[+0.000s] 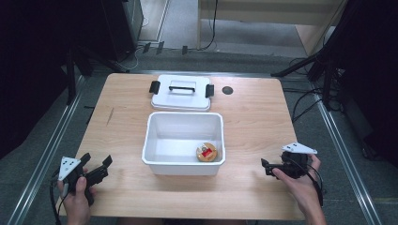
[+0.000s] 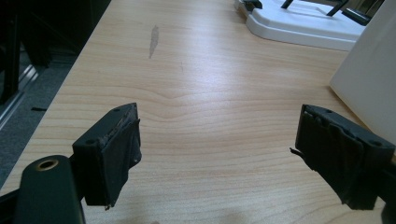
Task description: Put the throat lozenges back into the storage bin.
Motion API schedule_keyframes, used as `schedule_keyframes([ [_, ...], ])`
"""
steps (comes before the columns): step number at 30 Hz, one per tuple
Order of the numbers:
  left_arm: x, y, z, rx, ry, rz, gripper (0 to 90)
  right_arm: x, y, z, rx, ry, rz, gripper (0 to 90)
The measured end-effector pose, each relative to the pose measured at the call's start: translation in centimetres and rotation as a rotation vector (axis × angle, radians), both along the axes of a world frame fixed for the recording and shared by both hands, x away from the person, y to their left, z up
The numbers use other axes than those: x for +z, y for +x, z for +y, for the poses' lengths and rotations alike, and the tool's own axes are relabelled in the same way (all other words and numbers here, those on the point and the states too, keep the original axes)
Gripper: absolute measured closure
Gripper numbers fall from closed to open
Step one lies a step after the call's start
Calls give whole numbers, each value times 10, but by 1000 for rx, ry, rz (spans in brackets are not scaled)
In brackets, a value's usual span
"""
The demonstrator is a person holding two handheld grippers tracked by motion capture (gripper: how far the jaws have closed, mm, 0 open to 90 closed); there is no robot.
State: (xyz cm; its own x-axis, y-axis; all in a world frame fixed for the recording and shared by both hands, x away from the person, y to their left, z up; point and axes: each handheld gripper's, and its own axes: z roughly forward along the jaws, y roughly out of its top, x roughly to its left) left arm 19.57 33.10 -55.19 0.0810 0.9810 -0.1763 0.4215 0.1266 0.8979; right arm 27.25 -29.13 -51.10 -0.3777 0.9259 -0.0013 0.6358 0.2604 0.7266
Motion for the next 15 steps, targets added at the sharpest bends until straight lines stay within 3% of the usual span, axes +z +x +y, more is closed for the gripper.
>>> schedule_keyframes([
  [7,0,0,-1,1,4,1,144,-16,-22,-27,-60,65,-54,0],
  [14,0,0,-1,1,6,1,144,-31,-37,-45,-97,115,-62,0],
  [15,0,0,-1,0,6,1,144,-35,-43,-50,-109,151,-81,0],
])
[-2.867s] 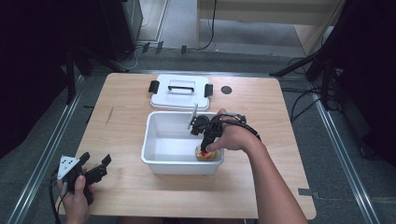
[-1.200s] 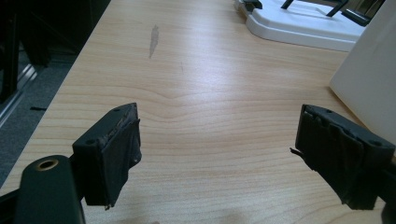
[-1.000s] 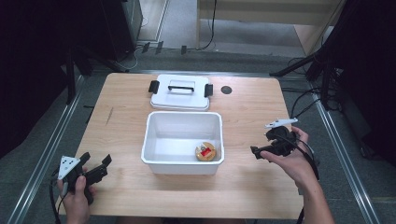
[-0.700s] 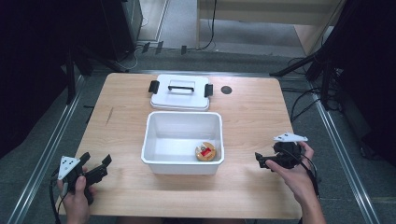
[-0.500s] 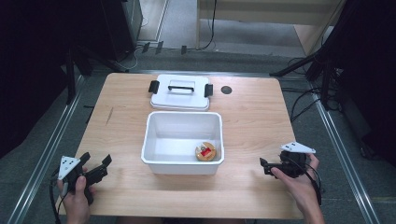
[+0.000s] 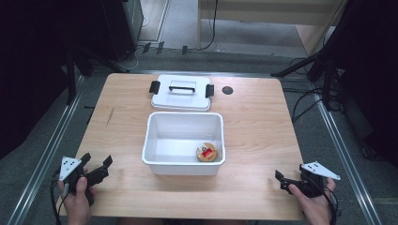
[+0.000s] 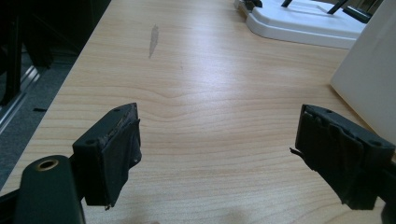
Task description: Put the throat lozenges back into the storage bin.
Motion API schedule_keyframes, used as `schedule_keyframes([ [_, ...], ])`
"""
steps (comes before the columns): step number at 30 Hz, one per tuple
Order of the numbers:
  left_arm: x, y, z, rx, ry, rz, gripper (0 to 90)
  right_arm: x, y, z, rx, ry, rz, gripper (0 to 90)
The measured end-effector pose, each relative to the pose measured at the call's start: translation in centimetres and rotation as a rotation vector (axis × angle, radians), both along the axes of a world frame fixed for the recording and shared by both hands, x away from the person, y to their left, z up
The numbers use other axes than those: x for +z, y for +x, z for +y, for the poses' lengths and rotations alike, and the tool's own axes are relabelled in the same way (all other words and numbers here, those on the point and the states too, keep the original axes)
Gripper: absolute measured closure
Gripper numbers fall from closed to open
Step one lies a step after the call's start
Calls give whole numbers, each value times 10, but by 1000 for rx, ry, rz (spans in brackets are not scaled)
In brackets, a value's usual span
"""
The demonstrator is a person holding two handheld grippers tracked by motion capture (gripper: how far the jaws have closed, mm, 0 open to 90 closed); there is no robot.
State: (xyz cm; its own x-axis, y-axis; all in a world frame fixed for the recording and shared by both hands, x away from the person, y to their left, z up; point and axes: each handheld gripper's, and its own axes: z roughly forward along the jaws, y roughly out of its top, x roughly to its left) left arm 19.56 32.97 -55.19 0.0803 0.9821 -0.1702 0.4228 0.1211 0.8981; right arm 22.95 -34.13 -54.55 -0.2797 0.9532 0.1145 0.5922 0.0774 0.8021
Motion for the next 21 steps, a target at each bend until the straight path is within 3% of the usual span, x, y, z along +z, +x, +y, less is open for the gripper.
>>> schedule_keyframes([
  [2,0,0,0,0,2,1,146,1,-5,-4,-6,34,-29,0],
  [5,0,1,0,-3,5,4,147,1,-11,-7,-13,38,-57,0],
  [8,0,1,-1,-4,1,4,147,-1,-15,-11,-37,88,-90,0],
  [11,0,1,0,-4,1,5,147,-2,-15,-13,-61,114,-88,0],
  [21,0,1,-1,-2,5,8,147,-3,-13,-12,-66,113,-57,0],
])
